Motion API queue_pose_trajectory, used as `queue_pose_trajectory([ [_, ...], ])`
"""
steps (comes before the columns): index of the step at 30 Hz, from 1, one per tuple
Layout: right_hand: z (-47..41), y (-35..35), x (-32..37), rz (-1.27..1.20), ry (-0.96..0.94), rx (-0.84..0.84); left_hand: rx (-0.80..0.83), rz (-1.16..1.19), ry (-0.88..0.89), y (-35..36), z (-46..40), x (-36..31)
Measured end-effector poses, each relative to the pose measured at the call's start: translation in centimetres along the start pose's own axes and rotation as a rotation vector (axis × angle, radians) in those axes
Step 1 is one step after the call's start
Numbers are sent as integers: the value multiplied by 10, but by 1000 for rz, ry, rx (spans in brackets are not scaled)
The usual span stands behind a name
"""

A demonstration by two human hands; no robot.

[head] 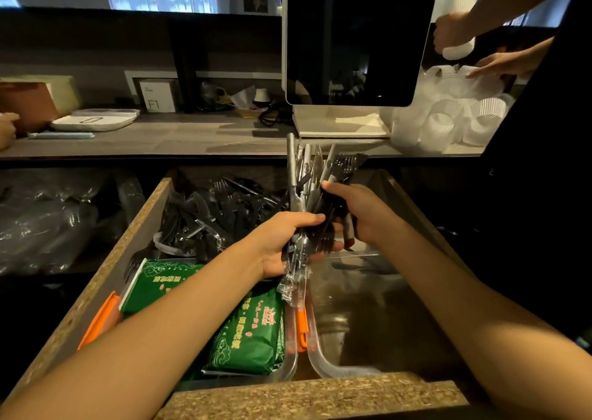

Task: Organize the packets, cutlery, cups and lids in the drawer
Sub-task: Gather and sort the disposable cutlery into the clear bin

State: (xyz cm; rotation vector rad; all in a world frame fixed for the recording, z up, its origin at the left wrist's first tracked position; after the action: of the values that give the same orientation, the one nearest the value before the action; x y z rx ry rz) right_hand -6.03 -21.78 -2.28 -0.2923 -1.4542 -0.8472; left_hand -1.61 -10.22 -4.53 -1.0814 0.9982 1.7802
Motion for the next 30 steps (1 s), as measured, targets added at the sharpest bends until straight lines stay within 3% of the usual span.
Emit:
queue_pose_trajectory([
  [7, 3, -11, 6, -84, 18, -52, -83, 3, -5, -8, -6, 1],
  [14, 3, -43, 19, -147, 42, -216, -140, 128, 30, -20, -8, -5],
  [18, -6, -74, 21, 29, 72, -291, -148, 171, 60, -26, -10, -7],
  [22, -23, -99, 17, 230, -46, -415, -160, 213, 39, -29, -16, -1],
  [27, -41, -104, 17, 486, -154, -391, -185, 283, 65, -31, -17, -2],
  [30, -40, -100, 12, 771, -83, -342, -198, 272, 48, -33, -18, 1],
])
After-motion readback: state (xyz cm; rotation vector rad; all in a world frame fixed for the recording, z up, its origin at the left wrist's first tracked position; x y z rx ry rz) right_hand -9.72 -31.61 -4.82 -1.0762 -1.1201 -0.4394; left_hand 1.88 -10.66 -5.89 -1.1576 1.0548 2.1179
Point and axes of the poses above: each hand's wrist, its own z-axis away from the middle knuckle, its own y-axis out of the palm, x = y × z, the point moved 7 cm from there along -z, towards the middle knuckle, and after that the axes turned 11 degrees about -z, right-handed, at the moved point
